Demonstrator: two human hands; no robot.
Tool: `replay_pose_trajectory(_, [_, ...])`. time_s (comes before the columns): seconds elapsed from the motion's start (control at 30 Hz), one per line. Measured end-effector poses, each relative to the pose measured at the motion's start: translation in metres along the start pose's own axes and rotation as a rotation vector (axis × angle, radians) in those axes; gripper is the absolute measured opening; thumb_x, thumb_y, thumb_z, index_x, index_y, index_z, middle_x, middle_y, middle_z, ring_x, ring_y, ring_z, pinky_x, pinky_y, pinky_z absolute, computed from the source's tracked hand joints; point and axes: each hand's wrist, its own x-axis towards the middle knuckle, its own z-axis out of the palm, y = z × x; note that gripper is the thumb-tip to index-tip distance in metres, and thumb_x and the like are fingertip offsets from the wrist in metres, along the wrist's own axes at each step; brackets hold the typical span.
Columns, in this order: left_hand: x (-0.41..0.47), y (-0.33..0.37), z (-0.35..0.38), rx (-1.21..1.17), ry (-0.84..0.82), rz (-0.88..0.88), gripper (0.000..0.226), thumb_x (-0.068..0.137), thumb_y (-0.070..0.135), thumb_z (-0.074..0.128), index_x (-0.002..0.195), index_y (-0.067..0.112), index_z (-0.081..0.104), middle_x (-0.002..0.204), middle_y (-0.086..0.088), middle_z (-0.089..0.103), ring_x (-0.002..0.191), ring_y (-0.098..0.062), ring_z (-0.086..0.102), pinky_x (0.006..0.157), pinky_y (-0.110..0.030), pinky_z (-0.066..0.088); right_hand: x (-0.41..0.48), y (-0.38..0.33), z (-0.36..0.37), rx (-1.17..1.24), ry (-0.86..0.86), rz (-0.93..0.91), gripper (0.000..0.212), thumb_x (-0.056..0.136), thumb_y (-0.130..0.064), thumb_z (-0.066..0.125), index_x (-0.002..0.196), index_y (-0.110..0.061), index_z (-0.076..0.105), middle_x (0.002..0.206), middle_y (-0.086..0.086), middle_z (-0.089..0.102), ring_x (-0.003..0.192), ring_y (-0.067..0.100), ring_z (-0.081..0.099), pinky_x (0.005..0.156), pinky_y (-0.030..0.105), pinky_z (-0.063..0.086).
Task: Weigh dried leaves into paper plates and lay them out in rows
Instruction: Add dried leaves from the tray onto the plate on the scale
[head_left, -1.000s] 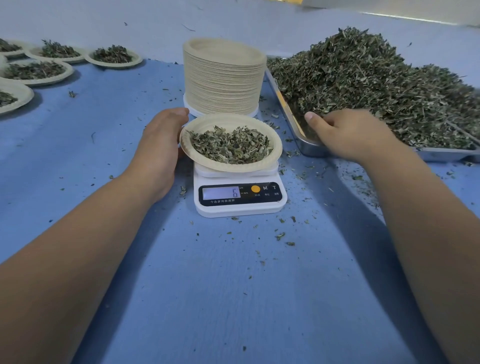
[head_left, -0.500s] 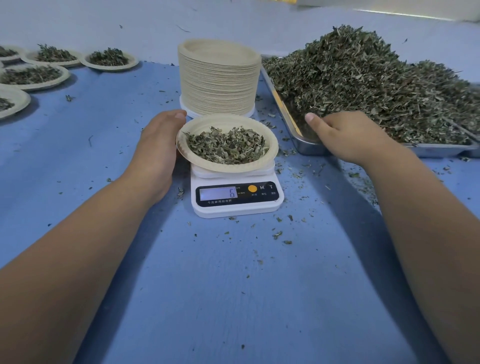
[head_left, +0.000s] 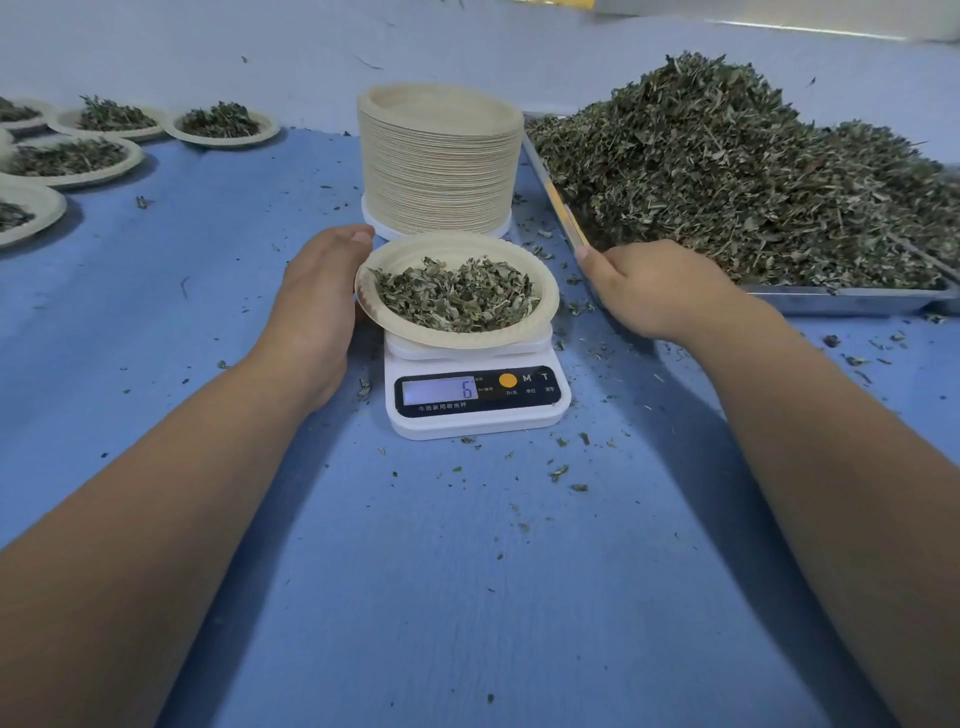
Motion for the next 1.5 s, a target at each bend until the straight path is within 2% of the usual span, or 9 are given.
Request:
replay_pose_trajectory(0.3, [0.0,0.001,0.001,-0.007,-0.003,-0.006,0.033,0.078,0.044,0.056,0.105,0.033,0.069,0.123,0.005,0.069,0.121,-0.016,0.064,0.113,-0.045,0.046,0.001,0.001,-0.005,0.013,0.157,0.096,0.073,0.098,-0.07,0.016,0.069,-0.015,0.053,0.067,0.009,0.056,0.066,0.029,0.055,0.059,0.034,0.041])
replay_pose_trajectory(0.5, [0.002,0.0,0.0,0.014,-0.027,-0.014,0.038,0.077,0.046,0.056,0.112,0.034,0.068,0.136,0.001,0.062,0.128,-0.017,0.058,0.115,-0.046,0.042,0.02,0.054,-0.014,-0.013,-0.086,0.472,0.068,0.094,-0.065,0.028,0.12,-0.01,0.059,0.122,0.019,0.06,0.105,0.037,0.057,0.091,0.047,0.048])
replay_pose_trajectory(0.6, [0.002,0.0,0.0,0.014,-0.02,-0.016,0.041,0.078,0.046,0.057,0.115,0.032,0.068,0.14,-0.002,0.06,0.132,-0.02,0.055,0.117,-0.047,0.04,0.037,0.049,-0.018,0.043,-0.224,0.449,0.061,0.096,-0.056,0.043,0.129,-0.006,0.055,0.134,0.021,0.056,0.107,0.035,0.057,0.083,0.039,0.044])
replay_pose_trajectory(0.8, [0.0,0.001,-0.001,-0.014,-0.01,-0.023,0.038,0.078,0.044,0.056,0.112,0.032,0.068,0.138,-0.002,0.061,0.129,-0.018,0.058,0.115,-0.048,0.042,0.038,0.03,-0.027,0.001,-0.417,0.352,0.061,0.104,-0.055,0.04,0.143,-0.009,0.05,0.156,0.015,0.04,0.135,0.034,0.045,0.106,0.044,0.035])
replay_pose_trajectory(0.93, [0.003,-0.001,-0.001,-0.013,-0.031,-0.025,0.04,0.079,0.044,0.058,0.115,0.031,0.068,0.141,-0.004,0.06,0.131,-0.021,0.057,0.116,-0.049,0.041,0.036,0.028,-0.041,0.062,-0.303,0.314,0.045,0.101,-0.049,0.051,0.109,-0.006,0.062,0.138,0.016,0.056,0.105,0.027,0.059,0.091,0.043,0.044])
replay_pose_trajectory(1.2, [0.004,-0.002,0.0,-0.004,-0.019,-0.038,0.045,0.077,0.044,0.058,0.117,0.03,0.069,0.137,-0.003,0.062,0.128,-0.02,0.059,0.114,-0.047,0.043,0.025,0.046,-0.031,0.049,-0.336,0.434,0.078,0.102,-0.065,0.03,0.155,-0.007,0.034,0.165,0.014,0.025,0.149,0.036,0.028,0.119,0.049,0.024])
replay_pose_trajectory(1.33, [0.001,0.0,0.002,-0.002,-0.016,-0.039,0.041,0.077,0.044,0.057,0.114,0.031,0.069,0.131,-0.001,0.066,0.124,-0.018,0.062,0.113,-0.047,0.045,0.027,0.031,-0.035,0.104,-0.3,0.324,0.075,0.101,-0.064,0.037,0.14,-0.001,0.053,0.153,0.017,0.045,0.136,0.037,0.047,0.111,0.046,0.037])
replay_pose_trajectory(1.43, [0.0,0.002,0.002,0.008,-0.012,-0.04,0.041,0.078,0.044,0.057,0.115,0.03,0.069,0.132,-0.002,0.066,0.124,-0.019,0.062,0.112,-0.048,0.045,0.027,0.019,-0.033,0.208,-0.168,0.227,0.059,0.099,-0.055,0.049,0.115,-0.001,0.069,0.114,0.024,0.067,0.097,0.035,0.065,0.088,0.039,0.051])
replay_pose_trajectory(1.5, [-0.001,0.002,0.001,0.004,-0.017,-0.039,0.04,0.079,0.043,0.057,0.115,0.029,0.068,0.129,-0.003,0.068,0.123,-0.021,0.062,0.112,-0.049,0.045,0.027,0.015,-0.03,0.234,0.022,0.176,0.046,0.096,-0.04,0.054,0.095,0.002,0.071,0.079,0.021,0.064,0.067,0.027,0.054,0.064,0.031,0.044])
